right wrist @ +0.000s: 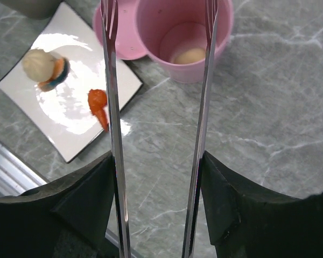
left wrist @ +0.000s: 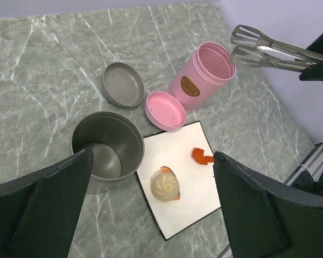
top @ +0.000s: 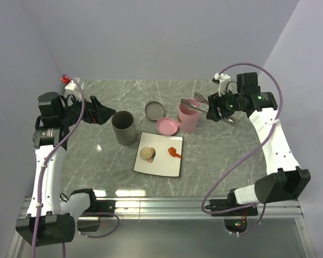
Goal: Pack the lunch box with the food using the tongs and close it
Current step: Place the fake food in the packing box, then pick up the fake food from the plate.
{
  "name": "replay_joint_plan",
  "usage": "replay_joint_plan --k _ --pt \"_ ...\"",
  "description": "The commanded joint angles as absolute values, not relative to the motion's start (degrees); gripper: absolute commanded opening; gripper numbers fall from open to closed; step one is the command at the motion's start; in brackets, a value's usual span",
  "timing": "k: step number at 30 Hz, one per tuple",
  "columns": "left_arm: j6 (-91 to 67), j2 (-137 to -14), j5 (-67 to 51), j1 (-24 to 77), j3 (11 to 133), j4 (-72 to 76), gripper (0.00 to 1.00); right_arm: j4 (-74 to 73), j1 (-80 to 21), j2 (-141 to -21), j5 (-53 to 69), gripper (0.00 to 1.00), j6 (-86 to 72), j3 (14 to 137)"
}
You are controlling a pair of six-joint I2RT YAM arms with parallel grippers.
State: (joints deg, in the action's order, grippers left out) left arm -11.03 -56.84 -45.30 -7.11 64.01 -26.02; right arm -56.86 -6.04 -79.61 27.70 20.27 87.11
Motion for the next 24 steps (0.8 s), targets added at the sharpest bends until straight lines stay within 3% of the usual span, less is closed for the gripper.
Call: replay_joint_plan --k 1,15,24 --pt "-10.81 -56.95 -47.46 -7.56 66.45 -24.87 0.99 -58.71 -7.99 -75.59 32.16 0.67 20.92 88.52" --pt "-10.81 -56.16 -48.52 -8.26 66.09 -25.14 0.99 -48.61 -34.87 -71.54 23.48 0.67 19.78 70.85" --pt "-10.63 -55.55 -49.04 -8.35 64.60 -24.43 0.99 -44.92 -40.43 -75.06 19.78 0.69 19.42 67.32"
